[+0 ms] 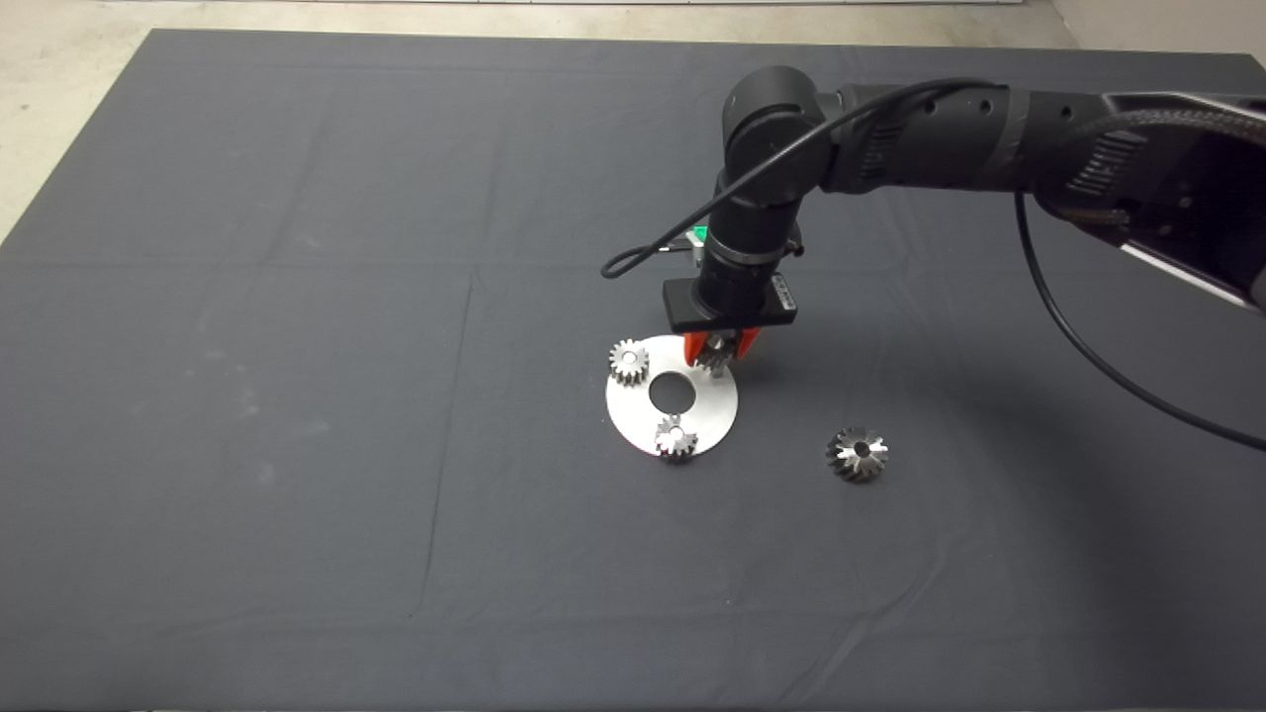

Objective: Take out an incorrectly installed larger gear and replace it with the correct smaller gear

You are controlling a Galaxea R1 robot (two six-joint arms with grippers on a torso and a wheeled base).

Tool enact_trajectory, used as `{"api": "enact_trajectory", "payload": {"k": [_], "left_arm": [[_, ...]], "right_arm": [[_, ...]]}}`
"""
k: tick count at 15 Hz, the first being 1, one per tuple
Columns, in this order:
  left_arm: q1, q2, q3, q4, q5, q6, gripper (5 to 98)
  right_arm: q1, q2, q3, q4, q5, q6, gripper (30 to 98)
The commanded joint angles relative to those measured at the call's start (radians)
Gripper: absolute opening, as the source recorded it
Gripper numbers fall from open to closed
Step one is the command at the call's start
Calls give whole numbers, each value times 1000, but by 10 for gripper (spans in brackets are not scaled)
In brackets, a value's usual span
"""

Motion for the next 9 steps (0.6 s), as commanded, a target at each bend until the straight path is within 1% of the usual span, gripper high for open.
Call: {"api": "enact_trajectory", "payload": {"k": [1,5,9], "left_arm": [[1,0,15,-7,3,1,794],[1,2,15,-7,2,1,794],[1,2,16,-9,0,1,794]], "right_arm": [[23,2,-2,-53,-96,-4,362],[23,1,6,-53,-93,-5,359],[23,-6,23,-50,-96,-1,362]]}}
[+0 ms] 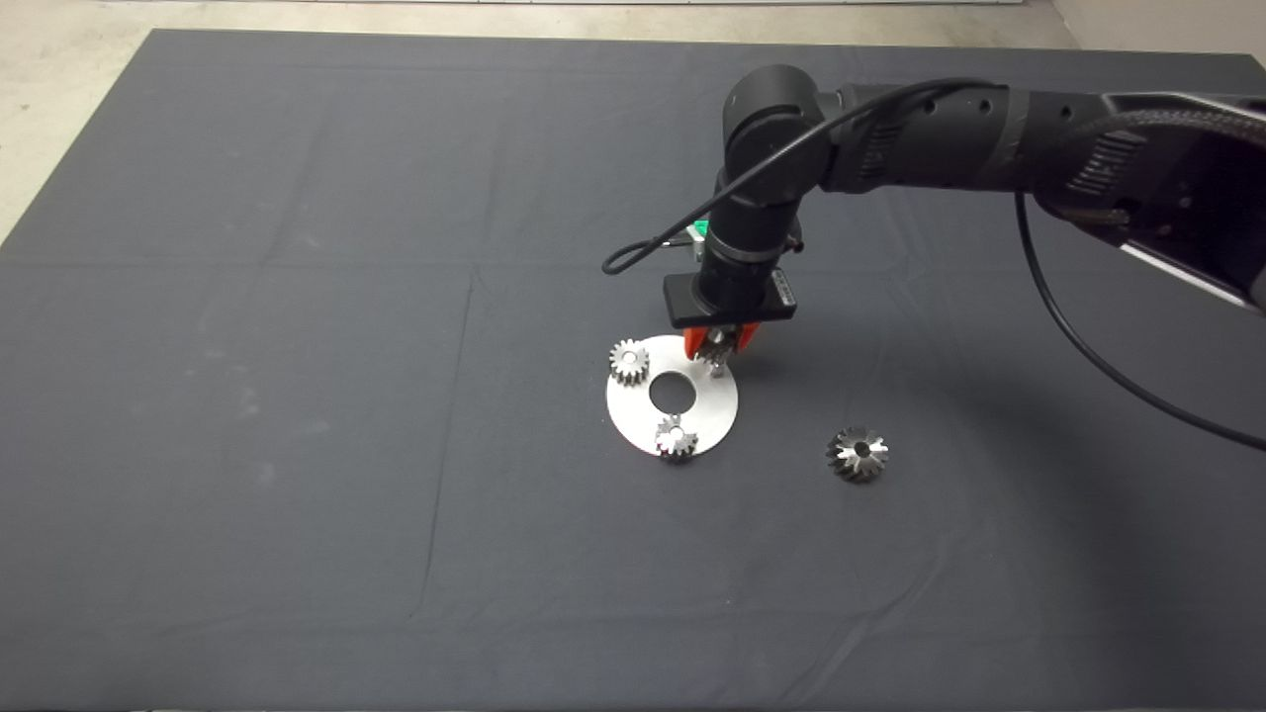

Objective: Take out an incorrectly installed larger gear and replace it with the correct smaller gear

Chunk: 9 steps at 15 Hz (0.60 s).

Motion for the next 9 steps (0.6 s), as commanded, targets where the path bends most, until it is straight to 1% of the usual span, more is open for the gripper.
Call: {"api": "enact_trajectory", "payload": {"k": [1,5,9], "left_arm": [[1,1,16,-9,1,1,794],[1,-2,16,-9,1,1,794],[1,3,16,-9,1,0,794]], "right_arm": [[23,-15,30,-28,-96,2,363],[12,-55,46,-26,-98,2,361],[6,-60,46,-25,-98,1,359]]}}
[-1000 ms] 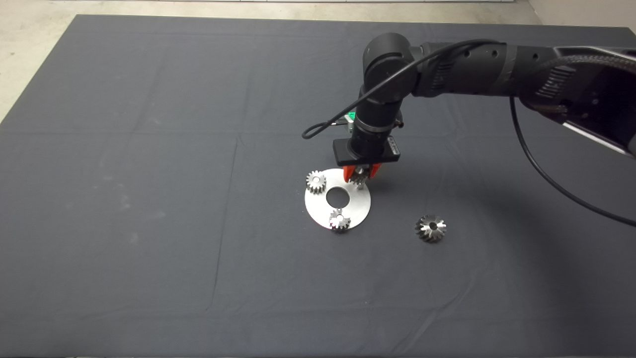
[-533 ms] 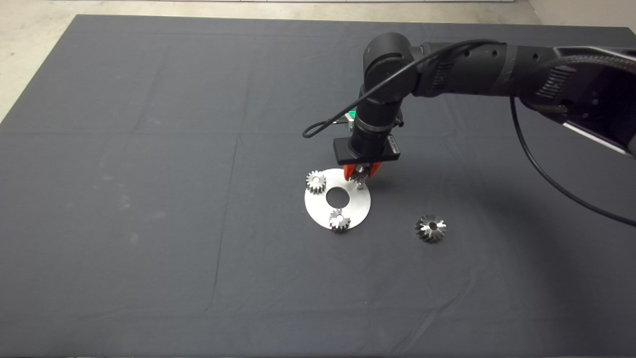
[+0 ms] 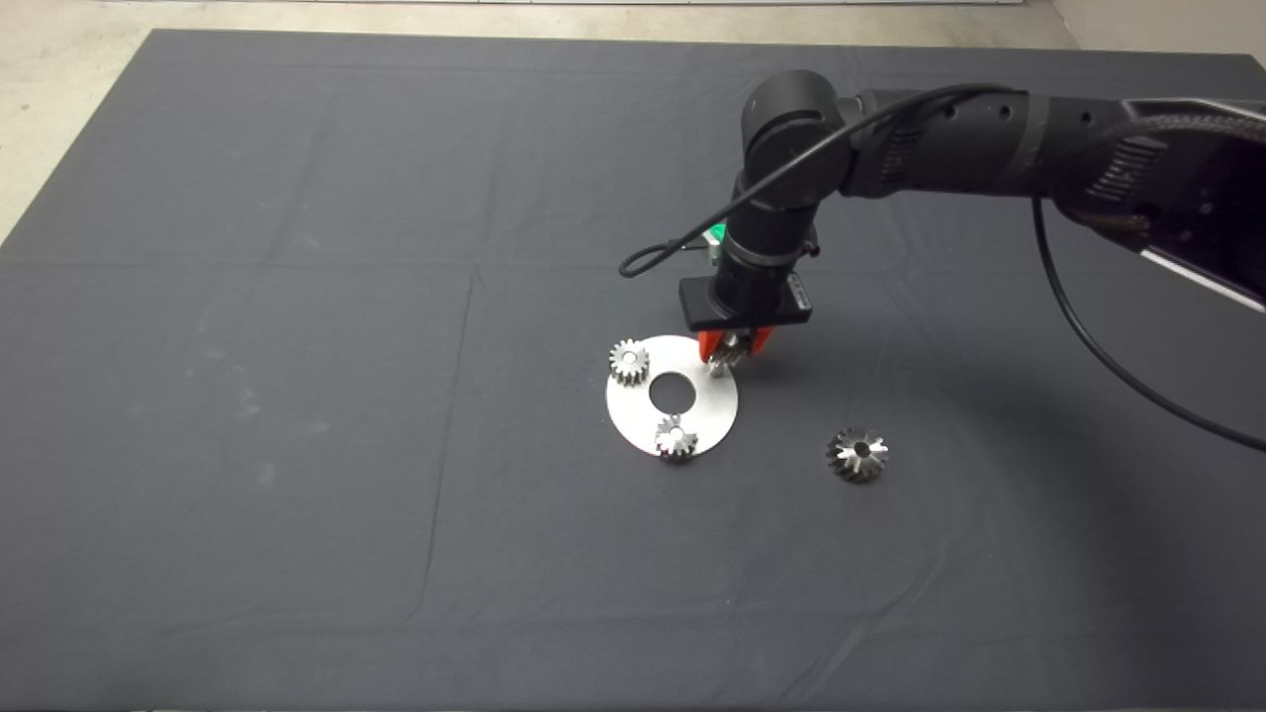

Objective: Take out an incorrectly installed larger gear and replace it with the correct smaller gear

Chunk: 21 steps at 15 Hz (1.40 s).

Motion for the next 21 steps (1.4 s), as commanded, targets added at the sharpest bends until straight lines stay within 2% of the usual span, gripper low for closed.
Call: {"api": "enact_trajectory", "payload": {"k": [1,15,21], "left_arm": [[1,3,16,-9,1,0,794],[1,12,15,-7,-1,-2,794],[1,12,15,-7,-1,1,794]], "right_arm": [[24,-9,18,-24,-96,1,359],[5,13,7,-24,-93,1,360],[1,47,-14,-27,-91,1,366]]}}
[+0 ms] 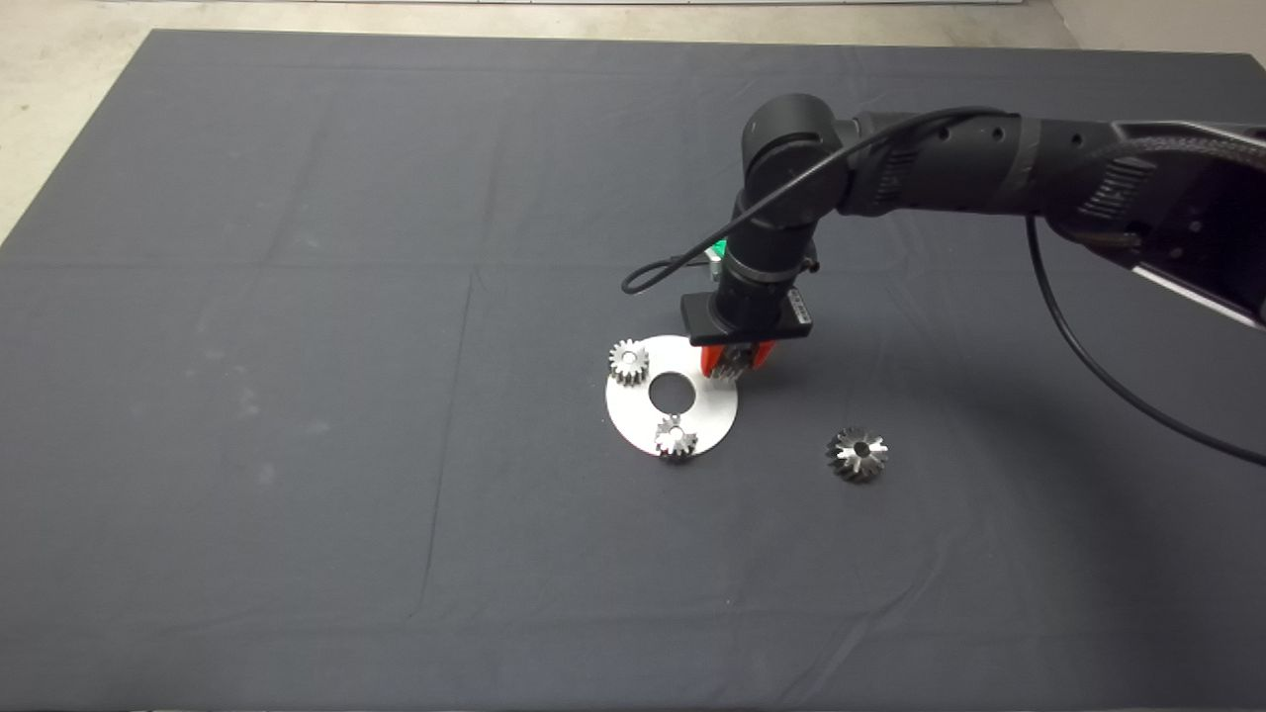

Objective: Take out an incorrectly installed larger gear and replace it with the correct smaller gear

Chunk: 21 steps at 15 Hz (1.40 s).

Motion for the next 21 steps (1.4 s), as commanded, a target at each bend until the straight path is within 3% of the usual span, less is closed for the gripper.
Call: {"api": "enact_trajectory", "payload": {"k": [1,21], "left_arm": [[1,0,15,-7,-1,-2,794],[1,15,15,-7,-1,-3,794]], "right_arm": [[18,21,-11,-27,-86,1,363],[20,18,-43,-39,-89,-15,359]]}}
